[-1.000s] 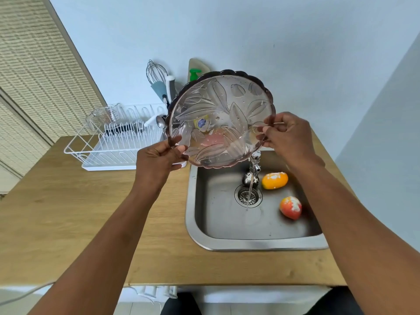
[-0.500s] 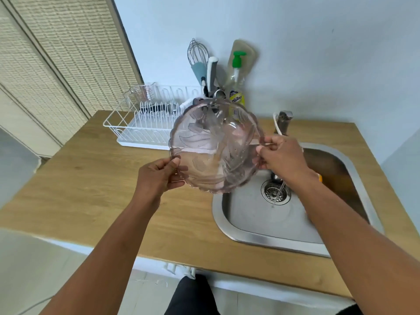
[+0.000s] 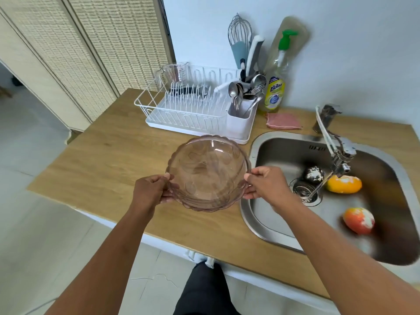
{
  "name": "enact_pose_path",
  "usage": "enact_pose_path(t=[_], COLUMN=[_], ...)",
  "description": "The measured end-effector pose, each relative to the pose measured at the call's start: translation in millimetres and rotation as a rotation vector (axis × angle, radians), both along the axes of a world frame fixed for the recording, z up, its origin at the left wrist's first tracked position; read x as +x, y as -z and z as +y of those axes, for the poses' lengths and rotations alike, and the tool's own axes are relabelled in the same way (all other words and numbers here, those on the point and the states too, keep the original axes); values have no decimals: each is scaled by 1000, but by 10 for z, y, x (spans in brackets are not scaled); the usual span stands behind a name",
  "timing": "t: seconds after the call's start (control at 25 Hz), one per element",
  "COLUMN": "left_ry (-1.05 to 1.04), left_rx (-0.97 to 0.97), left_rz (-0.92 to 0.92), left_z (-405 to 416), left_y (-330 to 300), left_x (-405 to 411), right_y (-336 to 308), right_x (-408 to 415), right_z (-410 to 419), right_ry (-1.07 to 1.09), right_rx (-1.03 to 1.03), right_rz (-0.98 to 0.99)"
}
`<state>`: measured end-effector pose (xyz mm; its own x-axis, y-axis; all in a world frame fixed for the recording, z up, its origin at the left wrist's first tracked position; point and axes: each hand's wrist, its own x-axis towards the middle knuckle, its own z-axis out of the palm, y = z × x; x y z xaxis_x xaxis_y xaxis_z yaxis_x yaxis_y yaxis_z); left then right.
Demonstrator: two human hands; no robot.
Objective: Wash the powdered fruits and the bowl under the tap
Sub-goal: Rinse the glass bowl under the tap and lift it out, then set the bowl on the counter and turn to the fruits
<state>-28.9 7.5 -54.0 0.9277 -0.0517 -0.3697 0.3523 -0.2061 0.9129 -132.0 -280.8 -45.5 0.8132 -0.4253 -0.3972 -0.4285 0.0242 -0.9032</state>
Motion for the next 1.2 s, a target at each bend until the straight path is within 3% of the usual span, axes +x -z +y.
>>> enact_pose_path(t=[0.48, 0.56, 0.64, 0.72, 1.0, 1.2], left_ry=[-120, -116, -179, -190, 337, 634], left_rx=[80, 335, 573, 536, 216, 180], left_rz=[25, -131, -415, -577, -490, -320], left_z=[140, 110, 10, -245, -1740, -2693], left_y=[114, 85, -44, -221, -183, 282], left_x=[131, 91, -6, -137, -802, -985], right_y=[125, 133, 145, 164, 290, 463], right_x=[177, 139, 44, -108, -858, -1236], right_z=[227, 204, 110, -70, -868, -1484], right_ry=[6, 15, 54, 130, 348, 291], right_rx=[61, 46, 28, 30, -33, -644], right_rz=[29, 29, 3, -27, 47, 310])
